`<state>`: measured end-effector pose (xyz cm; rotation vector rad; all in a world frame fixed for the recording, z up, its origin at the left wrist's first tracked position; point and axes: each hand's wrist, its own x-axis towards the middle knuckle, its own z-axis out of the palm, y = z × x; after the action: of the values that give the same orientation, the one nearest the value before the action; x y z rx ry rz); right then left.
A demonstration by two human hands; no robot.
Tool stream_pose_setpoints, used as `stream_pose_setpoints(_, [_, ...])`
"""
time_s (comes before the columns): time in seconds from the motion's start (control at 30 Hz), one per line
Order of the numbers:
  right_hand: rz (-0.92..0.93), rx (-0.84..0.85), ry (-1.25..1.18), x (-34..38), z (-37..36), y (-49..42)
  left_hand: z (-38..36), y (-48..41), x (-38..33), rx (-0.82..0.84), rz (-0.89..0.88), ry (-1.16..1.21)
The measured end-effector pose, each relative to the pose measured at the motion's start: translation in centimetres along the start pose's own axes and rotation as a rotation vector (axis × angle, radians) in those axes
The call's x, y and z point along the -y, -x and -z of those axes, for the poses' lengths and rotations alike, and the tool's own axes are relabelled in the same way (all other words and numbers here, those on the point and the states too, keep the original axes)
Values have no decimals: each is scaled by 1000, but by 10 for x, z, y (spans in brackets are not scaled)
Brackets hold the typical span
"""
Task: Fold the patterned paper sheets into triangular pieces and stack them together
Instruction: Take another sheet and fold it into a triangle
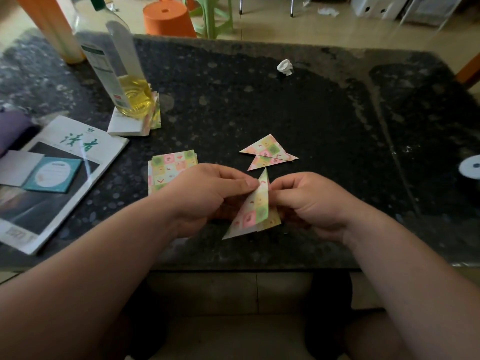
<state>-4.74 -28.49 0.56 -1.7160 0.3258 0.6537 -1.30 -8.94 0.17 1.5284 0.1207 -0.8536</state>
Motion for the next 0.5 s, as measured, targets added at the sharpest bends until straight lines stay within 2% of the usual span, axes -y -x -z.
stream_pose_setpoints(0.33, [107,73,109,3,2,4,-5,3,-1,17,-56,-19])
stream_pose_setpoints(0.5, [102,102,50,4,2,5,-6,0,2,-133,-124,-173])
